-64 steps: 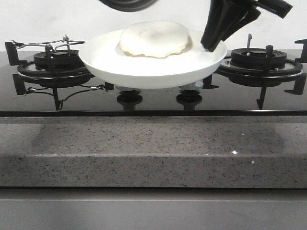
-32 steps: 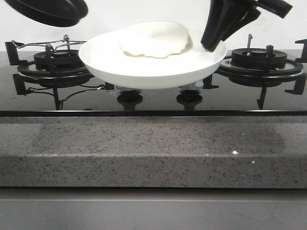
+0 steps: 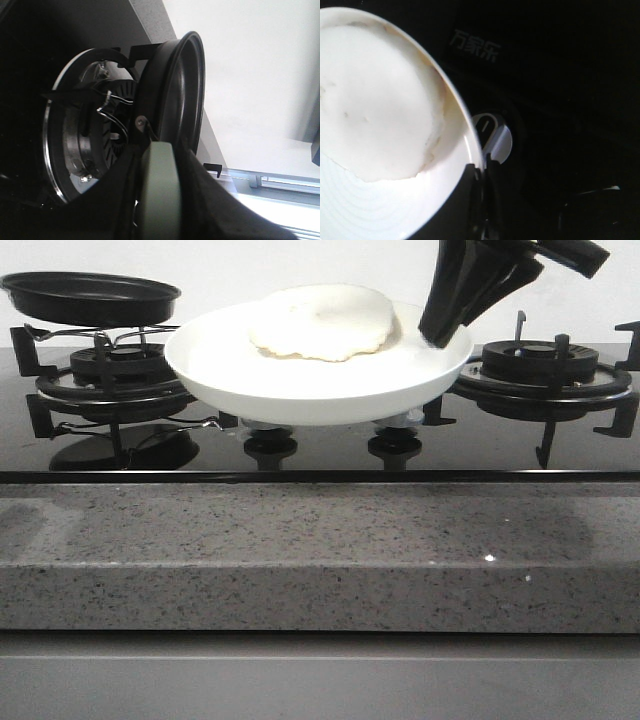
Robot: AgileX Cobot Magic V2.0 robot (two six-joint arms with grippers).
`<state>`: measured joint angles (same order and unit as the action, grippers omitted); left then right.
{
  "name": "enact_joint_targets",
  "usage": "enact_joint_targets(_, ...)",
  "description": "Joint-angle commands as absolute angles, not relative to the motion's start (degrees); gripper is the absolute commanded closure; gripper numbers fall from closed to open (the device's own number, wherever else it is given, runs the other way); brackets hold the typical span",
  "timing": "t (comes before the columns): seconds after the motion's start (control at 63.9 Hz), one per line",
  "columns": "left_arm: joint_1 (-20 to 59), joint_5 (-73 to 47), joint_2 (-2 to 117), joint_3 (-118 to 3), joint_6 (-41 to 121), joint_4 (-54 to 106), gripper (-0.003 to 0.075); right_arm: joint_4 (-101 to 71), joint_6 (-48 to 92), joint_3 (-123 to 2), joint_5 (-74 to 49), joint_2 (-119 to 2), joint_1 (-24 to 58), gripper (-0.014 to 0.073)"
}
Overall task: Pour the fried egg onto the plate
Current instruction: 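Lower the empty pan back onto its burner with the left gripper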
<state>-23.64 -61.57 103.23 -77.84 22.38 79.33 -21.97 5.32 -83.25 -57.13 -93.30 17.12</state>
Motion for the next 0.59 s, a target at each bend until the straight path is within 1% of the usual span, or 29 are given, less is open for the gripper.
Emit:
enact_joint_targets(0.0,-23.7,-64.9,101.3,-79.9,23.6,85.3,0.0739,-23.7,5.7,-84.8,-54.7,-90.9,17.0,0.0652)
enact_joint_targets(0.172,-23.7,-69.0,102.7,-79.9,26.2,85.4,0.0739,-23.7,5.7,-84.8,-54.7,-90.9,17.0,0.0652)
enact_joint_targets(0.266,-23.7,-69.0,102.7,-79.9,26.4,85.5,0.0738,-23.7,5.7,-84.8,-54.7,-90.9,17.0,0.0652)
enact_joint_targets(0.344,-23.7,-69.3,102.7,-79.9,26.4,85.7,0.0720,-23.7,5.7,-84.8,-54.7,-90.9,17.0,0.0652)
enact_joint_targets(0.375,-23.7,-69.5,102.7,-79.9,26.4,85.7,0.0701,-23.7,5.7,-84.8,-54.7,-90.9,17.0,0.0652)
enact_joint_targets(0.485,-23.7,-69.9,102.7,-79.9,26.4,85.7,0.0587,-23.7,5.7,-84.8,-54.7,-90.9,17.0,0.0652)
enact_joint_targets(0.547,-23.7,-69.9,102.7,-79.9,26.4,85.7,0.0500,-23.7,5.7,-84.8,-54.7,-90.9,17.0,0.0652)
enact_joint_targets(0.579,-23.7,-69.9,102.7,-79.9,26.5,85.7,0.0442,-23.7,5.7,-84.8,-54.7,-90.9,17.0,0.0652)
